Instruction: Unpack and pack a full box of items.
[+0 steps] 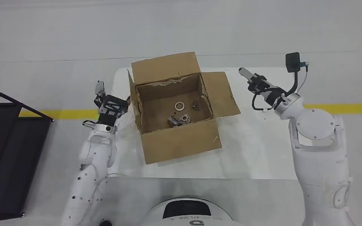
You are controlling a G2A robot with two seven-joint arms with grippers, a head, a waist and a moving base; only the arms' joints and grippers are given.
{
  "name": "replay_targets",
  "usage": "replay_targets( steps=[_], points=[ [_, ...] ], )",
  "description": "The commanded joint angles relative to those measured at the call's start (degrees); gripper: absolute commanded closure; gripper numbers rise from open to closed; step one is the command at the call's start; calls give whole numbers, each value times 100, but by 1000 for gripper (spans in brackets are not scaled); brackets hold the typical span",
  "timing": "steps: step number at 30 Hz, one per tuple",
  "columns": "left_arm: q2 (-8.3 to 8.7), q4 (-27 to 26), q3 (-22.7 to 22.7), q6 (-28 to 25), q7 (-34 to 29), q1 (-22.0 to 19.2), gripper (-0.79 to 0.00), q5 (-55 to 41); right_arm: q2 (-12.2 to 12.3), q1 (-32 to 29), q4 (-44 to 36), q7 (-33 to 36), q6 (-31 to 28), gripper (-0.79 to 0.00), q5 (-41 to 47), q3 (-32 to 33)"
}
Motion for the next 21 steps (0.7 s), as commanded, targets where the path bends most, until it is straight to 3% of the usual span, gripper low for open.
replay_targets(
  steps=[1,10,21],
  points=[
    [-13,122,197,-2,-58,-90,-785,172,0,0,0,0,0,-785,0,0],
    [-44,765,500,171,-157,-203,-785,315,-1,-10,50,-50,10,-785,-32,-15],
    [-36,773,318,266,-161,-146,-785,-103,-5,1418,2405,798,566,-785,-480,-1030]
  ],
)
